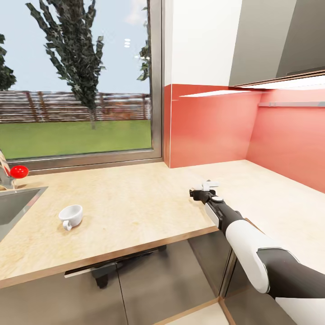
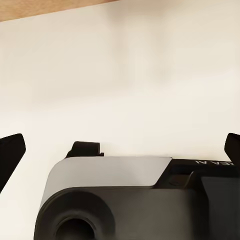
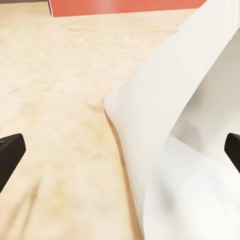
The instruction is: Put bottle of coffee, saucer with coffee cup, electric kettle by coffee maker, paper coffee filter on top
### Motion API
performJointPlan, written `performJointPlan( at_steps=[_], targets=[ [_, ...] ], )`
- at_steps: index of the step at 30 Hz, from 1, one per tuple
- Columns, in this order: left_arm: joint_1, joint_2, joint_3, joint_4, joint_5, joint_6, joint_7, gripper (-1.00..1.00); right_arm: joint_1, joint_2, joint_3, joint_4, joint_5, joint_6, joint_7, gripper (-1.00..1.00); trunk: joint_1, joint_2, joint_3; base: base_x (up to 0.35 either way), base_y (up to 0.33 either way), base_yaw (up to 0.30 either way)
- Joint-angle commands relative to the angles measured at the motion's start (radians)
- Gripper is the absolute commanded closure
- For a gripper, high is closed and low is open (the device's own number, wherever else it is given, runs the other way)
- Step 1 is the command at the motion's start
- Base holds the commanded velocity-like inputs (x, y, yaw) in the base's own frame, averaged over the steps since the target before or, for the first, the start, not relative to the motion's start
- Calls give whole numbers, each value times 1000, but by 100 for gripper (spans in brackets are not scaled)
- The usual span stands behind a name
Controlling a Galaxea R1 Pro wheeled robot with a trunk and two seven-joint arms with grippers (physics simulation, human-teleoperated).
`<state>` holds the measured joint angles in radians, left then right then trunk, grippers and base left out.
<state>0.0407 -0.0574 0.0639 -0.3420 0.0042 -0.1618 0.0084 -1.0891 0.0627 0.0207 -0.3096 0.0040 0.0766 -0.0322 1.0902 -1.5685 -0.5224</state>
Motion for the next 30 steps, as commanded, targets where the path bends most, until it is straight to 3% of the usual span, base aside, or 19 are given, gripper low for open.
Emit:
performJointPlan(
  at_steps=[1,30],
  targets=[
    [1,-1,5,-2,0,-1,-1,-100,0,0,2,-2,0,6,-4,-100,0,0,-1,0,0,0],
    [1,-1,5,-2,0,-1,-1,-100,-1,0,2,-2,1,7,-5,-100,0,0,-1,0,0,0]
  ],
)
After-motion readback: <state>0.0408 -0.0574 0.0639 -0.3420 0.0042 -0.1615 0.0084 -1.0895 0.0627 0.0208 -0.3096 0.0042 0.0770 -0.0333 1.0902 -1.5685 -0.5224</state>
